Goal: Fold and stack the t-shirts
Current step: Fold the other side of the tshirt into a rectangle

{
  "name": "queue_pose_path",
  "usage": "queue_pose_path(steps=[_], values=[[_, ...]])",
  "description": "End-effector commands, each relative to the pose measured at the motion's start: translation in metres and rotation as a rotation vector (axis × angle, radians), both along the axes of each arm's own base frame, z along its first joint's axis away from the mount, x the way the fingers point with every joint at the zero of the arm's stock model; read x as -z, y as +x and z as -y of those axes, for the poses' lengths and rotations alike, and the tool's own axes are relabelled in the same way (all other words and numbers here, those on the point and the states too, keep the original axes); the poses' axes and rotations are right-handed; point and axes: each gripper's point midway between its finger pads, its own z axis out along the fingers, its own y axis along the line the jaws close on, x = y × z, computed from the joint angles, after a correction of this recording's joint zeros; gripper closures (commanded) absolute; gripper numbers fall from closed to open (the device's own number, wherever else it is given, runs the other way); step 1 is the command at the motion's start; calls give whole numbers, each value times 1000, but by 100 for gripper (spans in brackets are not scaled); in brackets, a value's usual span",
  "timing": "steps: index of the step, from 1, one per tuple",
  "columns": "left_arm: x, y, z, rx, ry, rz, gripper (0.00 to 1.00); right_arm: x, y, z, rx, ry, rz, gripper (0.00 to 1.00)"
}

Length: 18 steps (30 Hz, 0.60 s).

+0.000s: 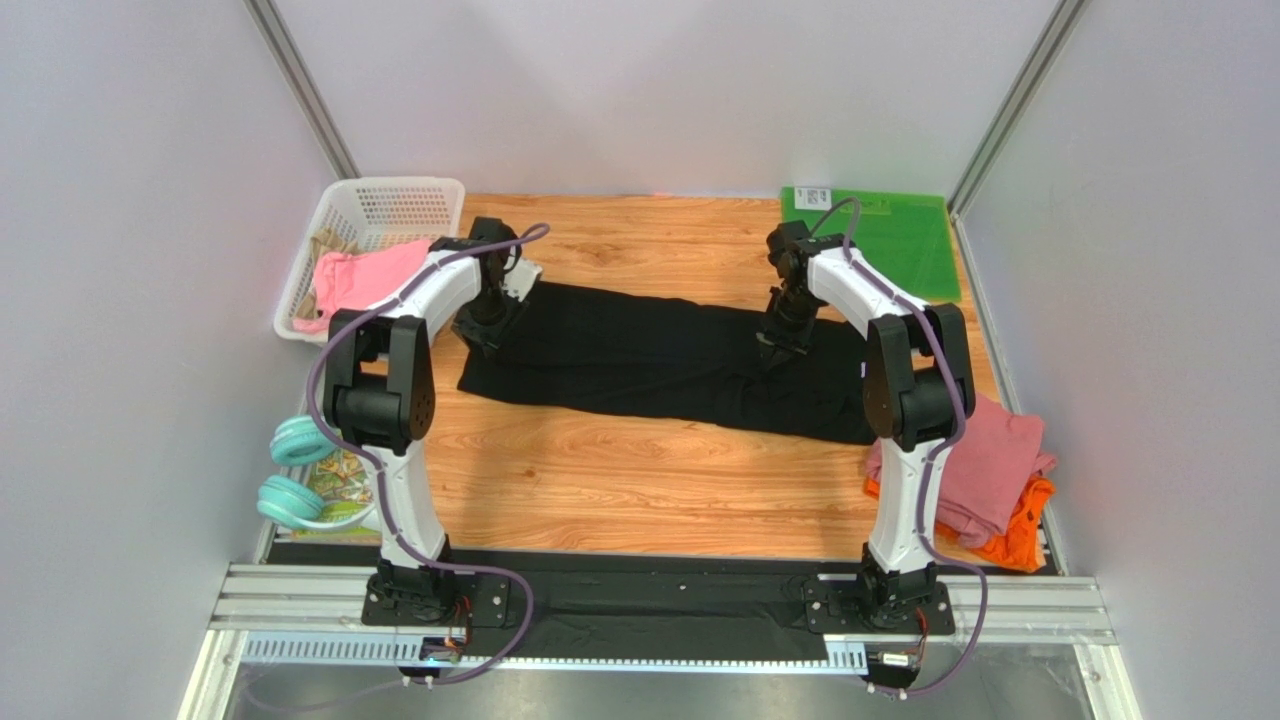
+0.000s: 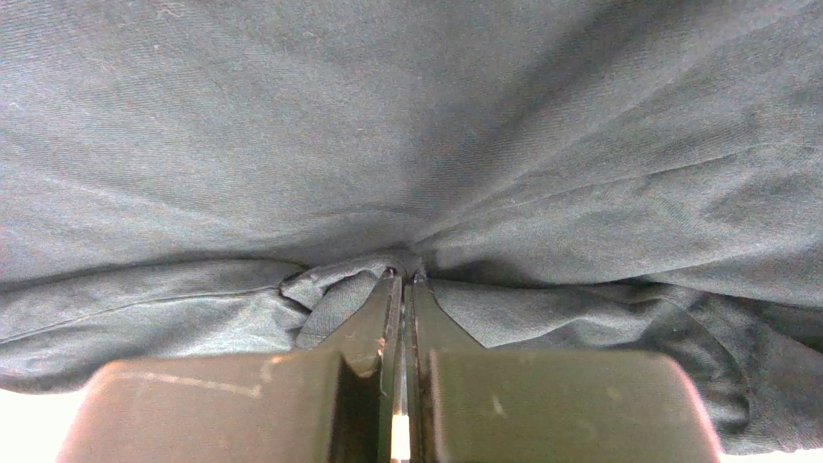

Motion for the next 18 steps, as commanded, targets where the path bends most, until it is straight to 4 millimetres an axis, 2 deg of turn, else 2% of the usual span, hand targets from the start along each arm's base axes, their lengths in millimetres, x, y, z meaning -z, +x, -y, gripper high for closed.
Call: queue_pose_path(steps=[1, 4, 8, 10, 11, 12, 18], values=[[4, 5, 4, -25, -32, 8, 53, -22, 9, -1, -5, 26, 77, 100], [6, 4, 3, -28, -40, 2, 60, -23, 8, 0, -5, 24, 79, 100], [5, 5, 4, -30, -49, 0, 81, -22, 7, -1, -4, 27, 77, 100], [3, 5, 4, -30, -51, 2, 89, -22, 6, 0, -2, 28, 75, 100], [1, 6, 3, -29, -49, 6, 97, -22, 6, -1, -4, 29, 78, 100], [-1, 6, 2, -28, -45, 10, 100, -22, 6, 0, -4, 28, 78, 100], [-22, 6, 0, -27, -52, 45, 100, -27, 4, 0, -5, 30, 89, 100]])
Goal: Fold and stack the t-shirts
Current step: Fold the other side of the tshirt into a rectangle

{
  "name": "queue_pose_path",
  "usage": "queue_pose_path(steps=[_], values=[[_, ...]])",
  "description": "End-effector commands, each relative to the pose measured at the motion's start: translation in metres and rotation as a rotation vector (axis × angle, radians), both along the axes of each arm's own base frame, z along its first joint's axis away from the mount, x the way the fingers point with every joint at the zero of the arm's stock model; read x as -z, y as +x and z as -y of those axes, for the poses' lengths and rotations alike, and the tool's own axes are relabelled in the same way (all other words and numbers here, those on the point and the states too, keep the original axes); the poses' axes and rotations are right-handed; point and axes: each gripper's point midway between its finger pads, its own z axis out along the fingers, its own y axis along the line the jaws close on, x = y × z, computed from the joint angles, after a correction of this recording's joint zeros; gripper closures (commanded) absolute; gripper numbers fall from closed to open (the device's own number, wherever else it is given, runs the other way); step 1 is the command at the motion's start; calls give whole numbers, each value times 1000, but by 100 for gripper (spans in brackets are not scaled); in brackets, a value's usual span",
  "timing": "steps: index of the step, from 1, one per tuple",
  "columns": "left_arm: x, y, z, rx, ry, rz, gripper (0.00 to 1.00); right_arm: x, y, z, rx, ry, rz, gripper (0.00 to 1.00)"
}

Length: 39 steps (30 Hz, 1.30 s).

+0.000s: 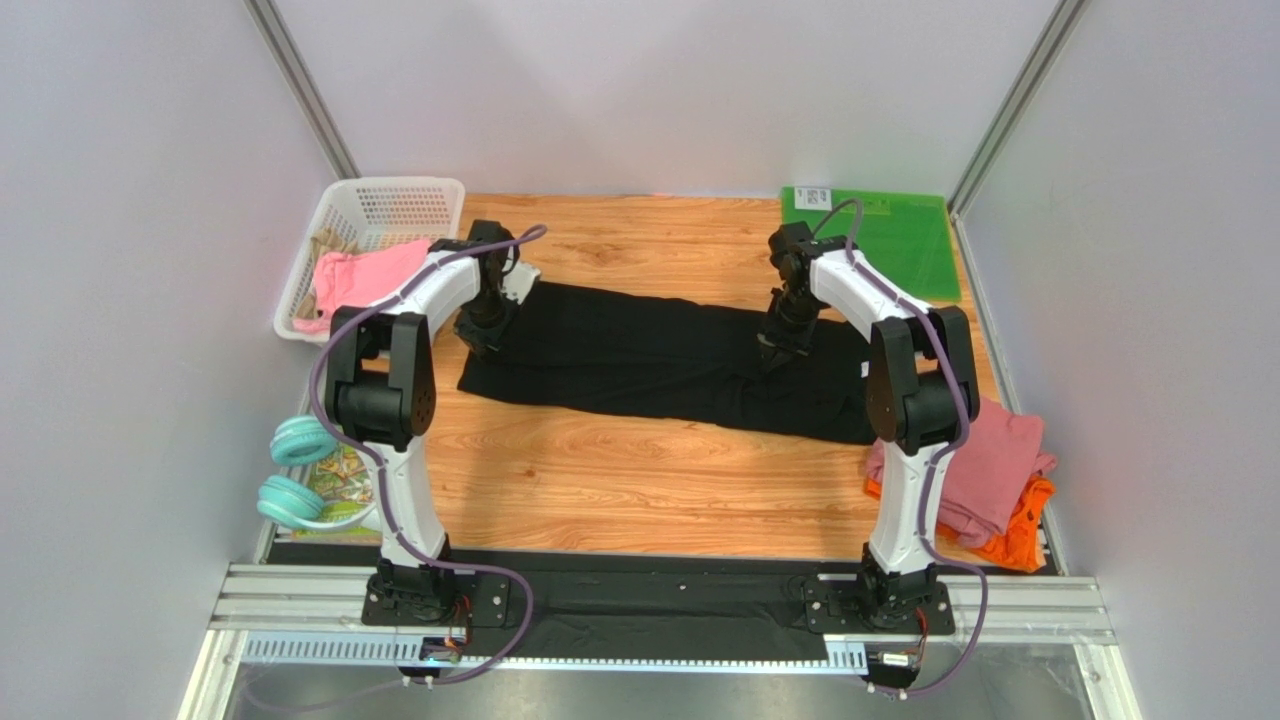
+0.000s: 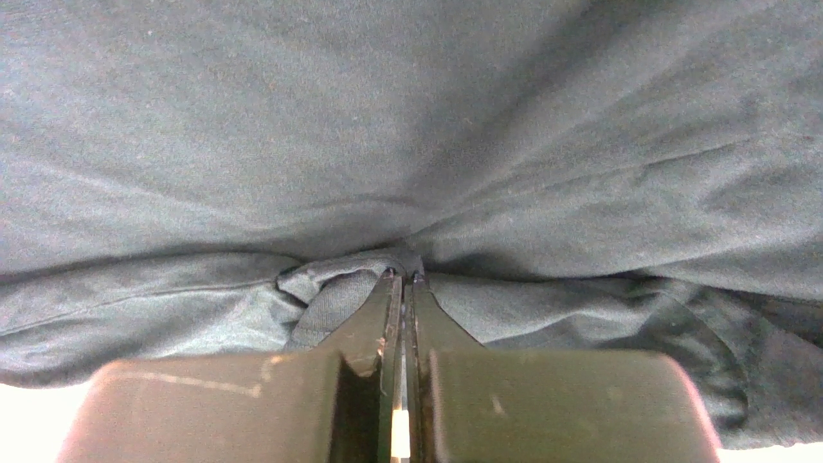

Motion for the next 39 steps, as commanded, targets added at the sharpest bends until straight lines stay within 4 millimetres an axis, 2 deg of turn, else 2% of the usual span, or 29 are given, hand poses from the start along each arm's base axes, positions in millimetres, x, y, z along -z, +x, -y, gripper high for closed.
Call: queue_pose_path(steps=[1, 5, 8, 13, 15, 18, 19, 20, 21, 23, 28, 35, 39], values=[[-37, 9, 0, -8, -26, 89, 100, -29, 8, 0, -5, 24, 92, 100], [-52, 11, 1, -7, -33, 117, 100, -37, 10, -1, -3, 34, 111, 100], [-61, 20, 0, -9, -28, 146, 100, -42, 13, -1, -1, 34, 122, 100], [-57, 29, -2, -12, -10, 138, 100, -43, 14, -2, -4, 33, 121, 100], [-52, 25, -1, -14, -14, 116, 100, -43, 13, -2, -4, 36, 119, 100], [-38, 9, -2, -19, -13, 78, 82, -41, 13, -2, -6, 34, 118, 100], [-36, 11, -3, -21, -14, 97, 74, -40, 11, -2, -9, 34, 115, 100], [-26, 2, -5, -26, -4, 76, 71, -40, 12, -2, -8, 36, 116, 100], [-26, 0, -5, -30, -6, 82, 63, -39, 12, -2, -7, 37, 115, 100], [-19, -3, -4, -51, -27, 74, 57, -37, 11, -3, -9, 40, 112, 100], [-16, 2, 2, -87, -66, 84, 56, -37, 9, -3, -10, 44, 109, 100], [-15, 19, -4, -122, -62, 123, 56, -37, 7, -4, -11, 52, 112, 100], [-5, 17, -7, -140, -67, 103, 57, -38, 6, -3, -11, 52, 115, 100]])
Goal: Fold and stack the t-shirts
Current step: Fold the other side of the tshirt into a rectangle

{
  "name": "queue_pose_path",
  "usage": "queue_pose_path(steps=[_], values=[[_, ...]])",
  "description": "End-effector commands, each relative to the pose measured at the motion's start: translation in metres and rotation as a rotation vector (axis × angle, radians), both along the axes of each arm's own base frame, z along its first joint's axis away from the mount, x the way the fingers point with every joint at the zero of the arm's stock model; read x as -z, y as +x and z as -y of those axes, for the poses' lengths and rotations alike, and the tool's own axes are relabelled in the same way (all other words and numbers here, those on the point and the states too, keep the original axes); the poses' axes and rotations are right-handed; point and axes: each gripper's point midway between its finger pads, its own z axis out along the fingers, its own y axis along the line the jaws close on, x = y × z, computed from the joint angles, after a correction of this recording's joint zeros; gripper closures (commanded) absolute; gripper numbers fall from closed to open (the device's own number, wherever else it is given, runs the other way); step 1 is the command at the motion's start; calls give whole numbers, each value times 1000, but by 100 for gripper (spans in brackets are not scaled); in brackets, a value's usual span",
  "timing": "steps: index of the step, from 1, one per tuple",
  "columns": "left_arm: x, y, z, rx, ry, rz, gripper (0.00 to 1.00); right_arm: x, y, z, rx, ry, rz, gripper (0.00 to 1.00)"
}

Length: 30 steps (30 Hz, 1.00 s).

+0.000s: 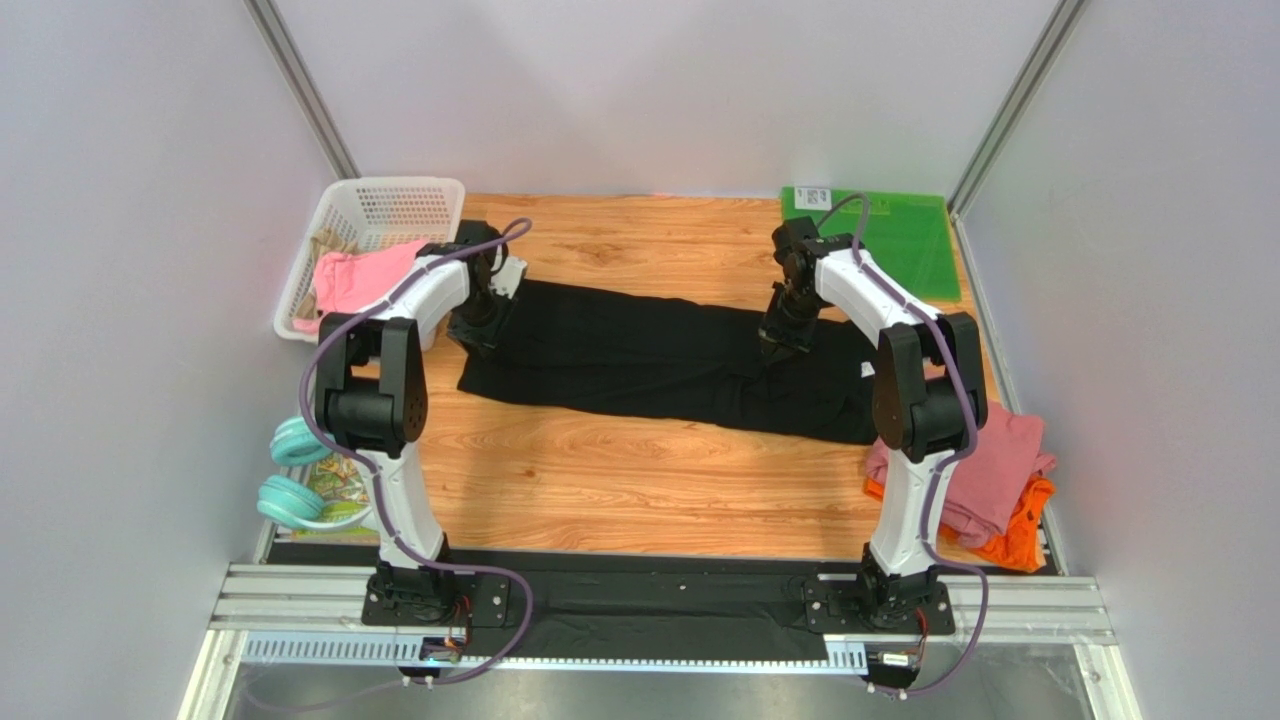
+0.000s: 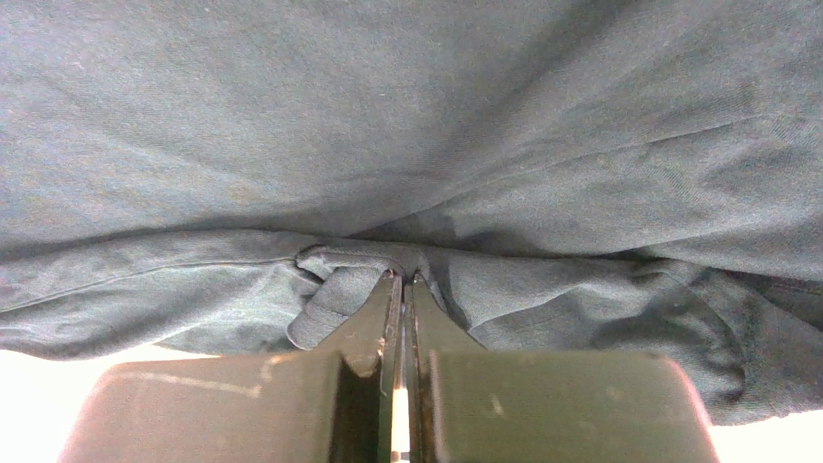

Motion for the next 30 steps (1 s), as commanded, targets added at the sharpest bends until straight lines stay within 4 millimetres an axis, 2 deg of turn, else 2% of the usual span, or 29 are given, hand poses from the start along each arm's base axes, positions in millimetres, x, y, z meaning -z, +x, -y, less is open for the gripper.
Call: queue_pose_path(steps=[1, 4, 8, 20, 30], values=[[0, 15, -1, -46, -35, 39, 58, -21, 4, 0, -7, 23, 68, 100], [6, 14, -2, -55, -52, 27, 64, -22, 5, -1, -11, 26, 72, 100], [12, 16, 0, -62, -67, 3, 66, -26, 5, -2, -12, 31, 80, 100], [-5, 18, 4, -53, -94, 27, 100, -26, 3, -1, -6, 33, 78, 100], [-18, 10, 2, -42, -85, 34, 100, -24, 1, -2, -12, 33, 77, 100]])
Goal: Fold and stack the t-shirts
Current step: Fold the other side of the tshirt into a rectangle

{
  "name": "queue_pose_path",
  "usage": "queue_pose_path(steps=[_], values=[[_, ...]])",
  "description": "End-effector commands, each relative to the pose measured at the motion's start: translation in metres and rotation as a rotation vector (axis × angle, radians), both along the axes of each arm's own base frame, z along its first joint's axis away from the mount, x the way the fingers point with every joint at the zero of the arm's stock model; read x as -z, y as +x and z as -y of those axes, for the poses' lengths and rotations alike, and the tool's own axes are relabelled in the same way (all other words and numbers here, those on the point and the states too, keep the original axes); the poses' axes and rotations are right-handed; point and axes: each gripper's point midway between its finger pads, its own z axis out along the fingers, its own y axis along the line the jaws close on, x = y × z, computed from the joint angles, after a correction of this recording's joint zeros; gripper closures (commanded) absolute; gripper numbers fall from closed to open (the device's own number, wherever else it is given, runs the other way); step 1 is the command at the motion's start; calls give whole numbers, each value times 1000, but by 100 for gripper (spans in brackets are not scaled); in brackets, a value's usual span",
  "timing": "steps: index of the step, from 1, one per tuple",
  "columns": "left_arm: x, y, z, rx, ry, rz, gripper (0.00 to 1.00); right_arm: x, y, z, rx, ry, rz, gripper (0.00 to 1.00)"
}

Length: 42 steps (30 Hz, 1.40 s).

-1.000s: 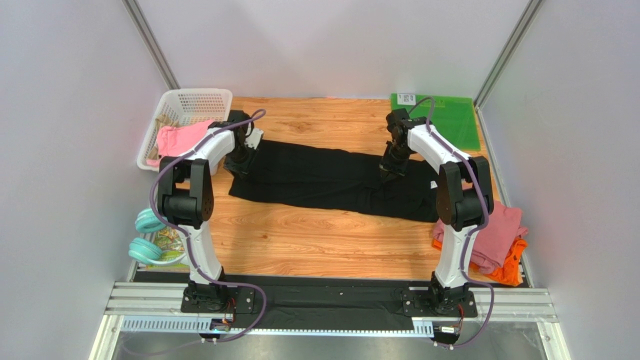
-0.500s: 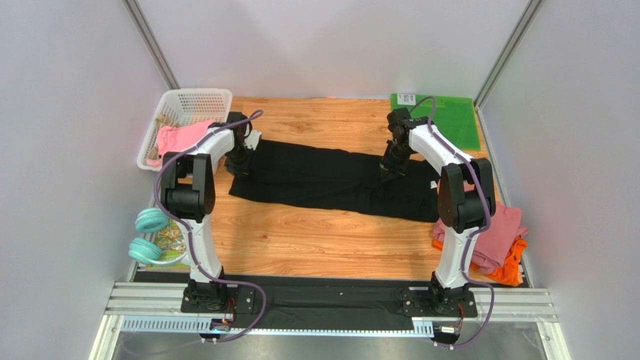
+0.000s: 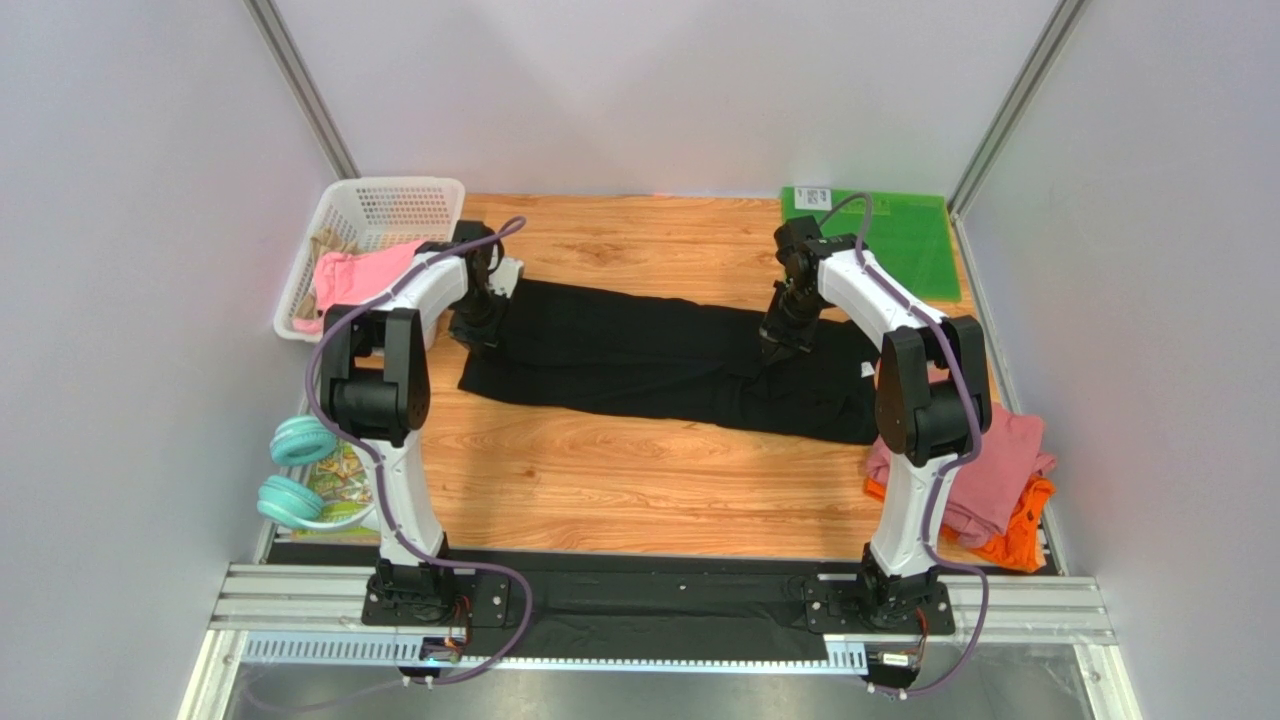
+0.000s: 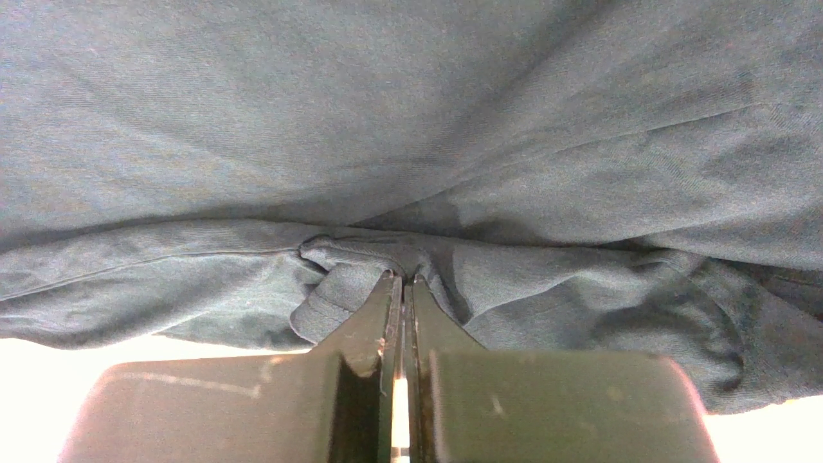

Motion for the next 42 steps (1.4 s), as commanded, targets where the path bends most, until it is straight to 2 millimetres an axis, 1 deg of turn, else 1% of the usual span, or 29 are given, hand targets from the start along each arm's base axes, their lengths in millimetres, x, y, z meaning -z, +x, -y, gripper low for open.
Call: queue_pose_path(steps=[1, 5, 7, 10, 11, 12, 13, 14, 15, 20, 21, 23, 24, 26, 27, 28, 29, 30, 32, 33, 35, 36, 38, 39, 42], values=[[-34, 3, 0, 1, -14, 69, 100, -18, 2, 0, -10, 23, 62, 100], [-46, 0, -3, 7, -3, 99, 99, -18, 2, -2, -12, 27, 66, 100], [-49, 0, -2, 6, -5, 108, 98, -18, 2, -1, -11, 27, 64, 100], [-50, 2, -1, 5, -11, 112, 92, -19, 2, -2, -9, 31, 66, 100], [-51, 2, -1, 5, -11, 112, 89, -19, 3, -1, -8, 30, 68, 100], [-50, 2, -1, 4, -13, 111, 89, -19, 2, -2, -10, 30, 68, 100], [-49, 3, -1, 4, -13, 109, 89, -19, 2, -1, -9, 28, 67, 100], [-48, 4, -1, 4, -14, 109, 98, -20, 2, -1, -9, 27, 70, 100], [-49, 5, 0, 3, -18, 113, 100, -20, 2, -1, -9, 27, 69, 100], [-53, 16, -1, -7, -11, 127, 100, -24, 5, 1, -8, 19, 84, 100], [-58, 22, -1, -10, -7, 142, 100, -25, 8, 1, -5, 16, 90, 100], [-56, 26, -3, -11, 3, 137, 100, -26, 11, 3, -4, 5, 95, 100], [-61, 32, -4, -14, 14, 154, 100, -24, 12, 4, -4, 3, 89, 100], [-58, 37, -7, -17, 25, 149, 100, -28, 18, 7, 5, 6, 93, 100], [-62, 42, -7, -19, 28, 160, 100, -27, 19, 6, 5, 6, 92, 100], [-58, 44, -7, -19, 31, 151, 100, -29, 23, 6, 6, 8, 101, 100], [-61, 47, -7, -21, 30, 159, 100, -30, 25, 7, 7, 7, 104, 100], [-57, 49, -7, -22, 35, 152, 100, -28, 26, 8, 10, 5, 100, 100], [-54, 51, -7, -23, 35, 141, 100, -32, 32, 11, 21, 5, 111, 100], [-49, 53, -7, -24, 34, 132, 100, -29, 33, 11, 20, 1, 104, 100], [-44, 53, -7, -24, 37, 118, 100, -29, 39, 13, 25, 1, 110, 100], [-38, 52, -8, -24, 44, 105, 100, -23, 40, 12, 23, 1, 98, 100], [-34, 53, -11, -27, 60, 101, 99, -19, 43, 12, 23, 3, 85, 100], [-30, 53, -14, -29, 75, 96, 99, -11, 43, 11, 19, 2, 67, 100], [-28, 56, -19, -34, 102, 107, 100, 1, 45, 9, 13, 9, 38, 100]])
